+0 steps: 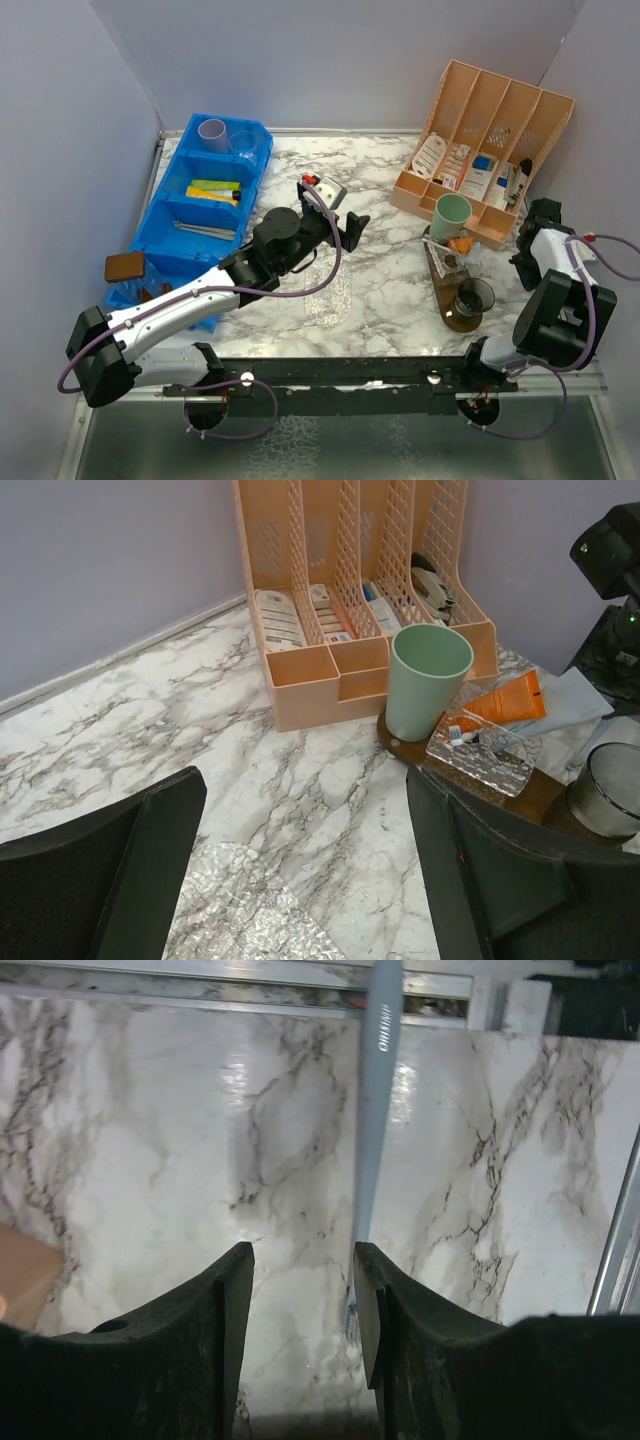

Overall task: Prepare toiletry sets of a toothbrush and toothpaste on the tray
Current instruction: Pick up the toothbrush from the center of the board.

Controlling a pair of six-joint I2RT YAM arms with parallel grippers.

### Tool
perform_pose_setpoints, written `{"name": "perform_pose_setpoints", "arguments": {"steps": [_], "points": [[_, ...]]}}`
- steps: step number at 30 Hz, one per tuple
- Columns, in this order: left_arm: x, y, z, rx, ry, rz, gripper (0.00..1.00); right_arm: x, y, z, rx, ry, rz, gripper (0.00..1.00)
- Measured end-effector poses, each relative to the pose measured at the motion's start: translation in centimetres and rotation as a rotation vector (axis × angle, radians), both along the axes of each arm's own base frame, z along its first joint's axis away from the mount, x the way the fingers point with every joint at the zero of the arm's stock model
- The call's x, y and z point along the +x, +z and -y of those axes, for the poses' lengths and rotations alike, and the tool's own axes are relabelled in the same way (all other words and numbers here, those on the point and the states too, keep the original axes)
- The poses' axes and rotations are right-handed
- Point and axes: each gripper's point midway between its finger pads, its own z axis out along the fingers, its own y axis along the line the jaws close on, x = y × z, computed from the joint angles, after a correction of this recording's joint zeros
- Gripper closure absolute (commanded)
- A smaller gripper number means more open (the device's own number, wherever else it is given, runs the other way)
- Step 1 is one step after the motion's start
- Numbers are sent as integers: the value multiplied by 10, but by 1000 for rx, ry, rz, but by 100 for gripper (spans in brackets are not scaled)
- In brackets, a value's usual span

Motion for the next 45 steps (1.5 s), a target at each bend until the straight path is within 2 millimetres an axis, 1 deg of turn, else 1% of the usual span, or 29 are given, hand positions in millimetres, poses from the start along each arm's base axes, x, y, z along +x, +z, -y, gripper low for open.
{"name": "perform_pose_setpoints", "arguments": {"steps": [5,12,14,18,20,22,26,33,40,42,45], "points": [[-1,0,1,-2,-4,-3,15,-18,-11,-1,3,-97,-16,57],[-1,-3,3,-1,-12,-12,15,-31,-14,5,-38,-188,-25,62],[-1,-3,3,-2,-12,-13,15,-35,-19,6,-39,-208,-34,67],[-1,-3,3,-2,-12,-13,15,-49,-36,6,-24,-242,-68,68],[-1,-3,3,-2,-12,-13,15,-55,-40,5,-20,-250,-77,68],[-1,-3,3,-2,-12,-13,15,-56,-43,5,-19,-252,-80,68],[-1,-4,3,-3,-12,-15,15,-53,-47,7,-22,-254,-73,69],[-1,-5,4,-2,-14,-17,15,-51,-44,9,-28,-249,-54,64],[-1,-11,8,6,-28,-32,15,-45,-16,11,-68,-251,56,52],[-1,-12,9,8,-32,-34,15,-44,-12,12,-75,-249,72,51],[-2,-13,10,9,-34,-35,15,-41,-11,14,-80,-245,82,49]]}}
